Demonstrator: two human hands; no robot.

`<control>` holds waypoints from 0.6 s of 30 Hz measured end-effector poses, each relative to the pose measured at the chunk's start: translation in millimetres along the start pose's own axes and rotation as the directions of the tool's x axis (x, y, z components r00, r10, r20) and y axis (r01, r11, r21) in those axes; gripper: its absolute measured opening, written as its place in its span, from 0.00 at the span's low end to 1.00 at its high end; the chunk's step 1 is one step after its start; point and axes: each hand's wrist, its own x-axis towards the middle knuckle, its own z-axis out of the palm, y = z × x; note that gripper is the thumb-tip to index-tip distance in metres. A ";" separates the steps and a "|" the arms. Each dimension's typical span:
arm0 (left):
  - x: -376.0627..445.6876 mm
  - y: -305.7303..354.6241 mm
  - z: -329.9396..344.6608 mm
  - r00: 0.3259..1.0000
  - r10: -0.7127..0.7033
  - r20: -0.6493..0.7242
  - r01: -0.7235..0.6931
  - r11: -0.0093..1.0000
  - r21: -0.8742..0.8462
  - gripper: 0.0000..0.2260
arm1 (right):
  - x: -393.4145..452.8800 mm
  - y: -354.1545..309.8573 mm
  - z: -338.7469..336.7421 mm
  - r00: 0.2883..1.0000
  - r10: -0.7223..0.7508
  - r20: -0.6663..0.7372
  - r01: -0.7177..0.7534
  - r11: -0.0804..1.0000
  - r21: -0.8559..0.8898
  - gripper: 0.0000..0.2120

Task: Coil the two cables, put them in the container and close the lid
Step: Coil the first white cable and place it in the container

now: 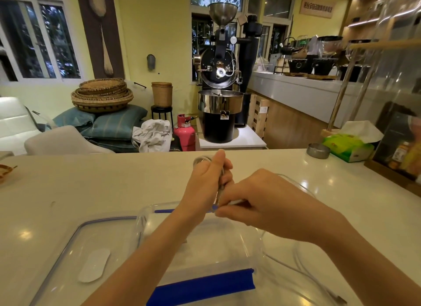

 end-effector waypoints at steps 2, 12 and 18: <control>-0.3 -0.9 -1.6 0.999 -0.039 0.016 0.038 0.997 0.066 0.19 | 0.2 2.2 -3.3 0.998 -0.037 -0.059 0.038 0.999 0.009 0.09; -0.1 3.8 -10.8 0.700 -0.354 0.621 0.508 0.857 -0.085 0.29 | 11.2 52.8 0.6 0.931 0.068 -0.359 0.109 0.885 0.452 0.07; -1.4 6.2 -16.2 0.637 -0.232 0.736 0.548 0.807 -0.220 0.24 | 13.3 51.6 31.4 0.939 0.149 -0.309 0.128 0.684 0.718 0.04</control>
